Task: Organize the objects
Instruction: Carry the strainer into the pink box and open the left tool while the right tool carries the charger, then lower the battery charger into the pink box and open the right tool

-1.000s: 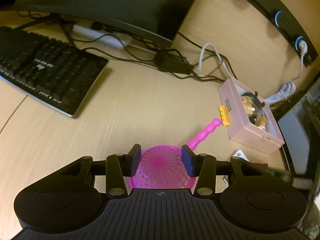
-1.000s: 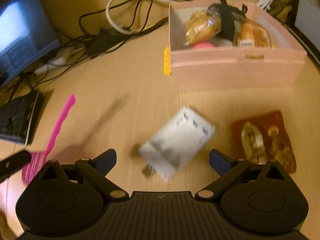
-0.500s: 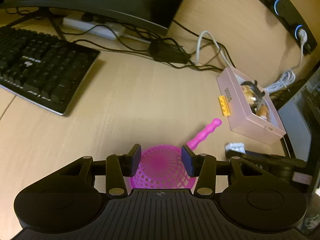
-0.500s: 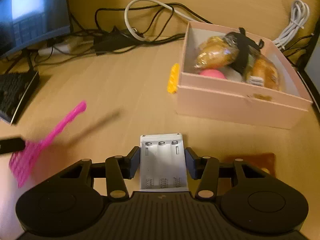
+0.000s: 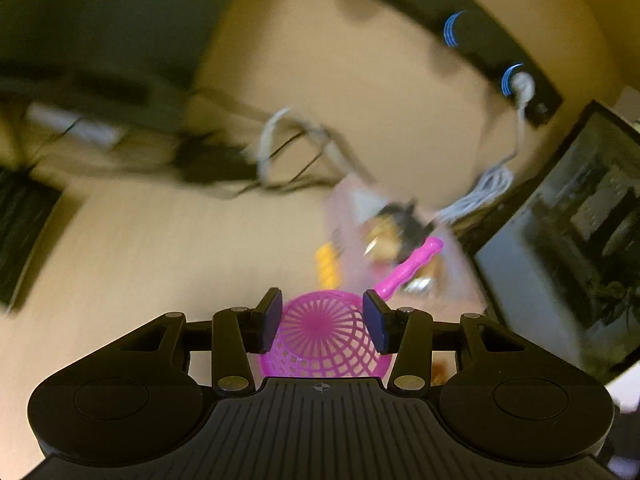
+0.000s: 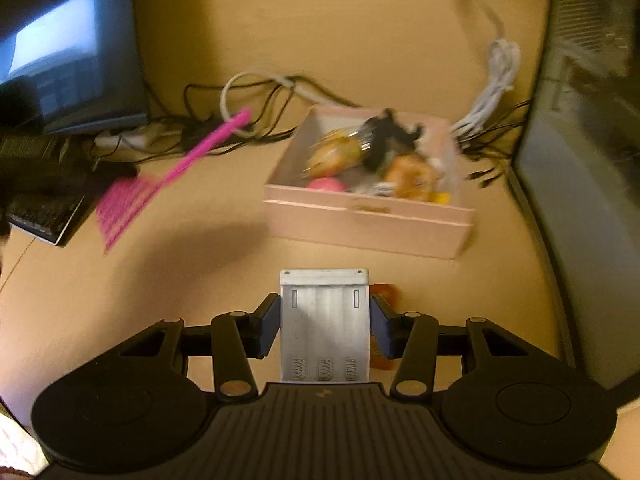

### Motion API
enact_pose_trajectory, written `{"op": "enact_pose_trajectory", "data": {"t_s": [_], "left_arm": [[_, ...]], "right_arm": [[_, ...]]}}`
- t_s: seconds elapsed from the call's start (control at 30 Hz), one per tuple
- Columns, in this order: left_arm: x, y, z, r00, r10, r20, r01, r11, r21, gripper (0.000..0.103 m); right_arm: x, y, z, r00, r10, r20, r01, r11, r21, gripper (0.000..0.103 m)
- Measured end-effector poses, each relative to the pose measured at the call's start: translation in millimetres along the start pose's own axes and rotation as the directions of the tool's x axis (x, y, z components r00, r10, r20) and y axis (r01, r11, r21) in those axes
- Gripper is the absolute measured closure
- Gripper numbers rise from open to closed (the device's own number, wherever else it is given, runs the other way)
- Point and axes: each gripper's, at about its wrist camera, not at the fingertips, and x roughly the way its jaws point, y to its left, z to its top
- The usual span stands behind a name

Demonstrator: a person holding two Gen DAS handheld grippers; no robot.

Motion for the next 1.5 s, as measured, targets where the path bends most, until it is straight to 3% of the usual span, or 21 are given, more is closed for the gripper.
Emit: {"op": "enact_pose_trajectory", "data": {"t_s": [0.17,0.23,0.37,0.47,0.53,0.57,0.63,0.77,0.83,0.93,1.07,1.23,1.33,1.37,1.43,1.5], "left_arm": [[51,-53,36,0.997,-0.073,0.017,0.072,0.995,0.063,0.054],[79,-74,44,0.998,-0.059,0.012,0.058,0.995,0.086,0.054],[132,-93,48,0.998,-0.056,0.011,0.056,0.998,-0.026,0.054],[169,-109,38,1.0,0.019,-0.009,-0.019,0.998,-0.065,0.05],[178,-119,31,0.997,0.075,0.008,-0.075,0.997,-0.016,0.047],[181,-122,30,0.995,0.099,0.002,-0.099,0.995,-0.002,0.052],[178,-121,29,0.995,0.101,0.017,-0.101,0.994,-0.029,0.052],[151,-105,31,0.981,0.123,0.153,-0.113,0.991,-0.07,0.052],[139,-93,34,0.979,0.103,0.174,-0.085,0.991,-0.108,0.052],[121,-81,35,0.979,0.093,0.179,-0.083,0.994,-0.066,0.052],[98,-61,28,0.982,0.108,0.153,-0.11,0.994,0.0,0.052],[71,-17,16,0.988,0.126,0.091,-0.122,0.991,-0.053,0.052],[61,6,7,0.99,0.135,0.04,-0.132,0.988,-0.074,0.052],[59,14,4,0.99,0.141,0.02,-0.139,0.988,-0.072,0.052],[57,27,-1,0.989,0.147,-0.015,-0.148,0.987,-0.069,0.052],[59,38,-6,0.987,0.15,-0.059,-0.153,0.986,-0.068,0.052]], "right_arm": [[-12,-32,-14,0.999,-0.022,0.028,0.021,0.999,0.04,0.056],[-15,-42,-18,0.999,-0.03,0.039,0.028,0.998,0.048,0.056],[-14,-57,-24,0.999,-0.022,0.027,0.02,0.997,0.078,0.056],[-10,-64,-25,1.0,-0.019,0.015,0.018,0.997,0.077,0.056],[-7,-68,-25,1.0,-0.013,0.009,0.013,0.997,0.076,0.056],[-6,-70,-24,1.0,-0.011,0.007,0.011,0.997,0.073,0.056],[-4,-75,-22,1.0,-0.001,0.008,0.0,0.998,0.071,0.056],[-1,-80,-15,1.0,0.011,0.015,-0.012,0.998,0.056,0.056],[2,-82,-8,1.0,0.013,0.023,-0.014,0.999,0.045,0.056],[6,-85,8,0.998,0.018,0.053,-0.02,0.999,0.04,0.056],[17,-88,45,0.993,0.027,0.111,-0.034,0.997,0.062,0.056],[50,-82,107,0.984,0.023,0.178,-0.037,0.997,0.074,0.056],[81,-74,132,0.985,0.002,0.171,-0.013,0.998,0.064,0.055],[91,-73,137,0.988,-0.002,0.157,-0.009,0.998,0.069,0.053],[107,-71,141,0.993,-0.027,0.116,0.017,0.996,0.086,0.038],[112,-68,137,0.995,-0.029,0.094,0.02,0.995,0.099,0.032]]}}
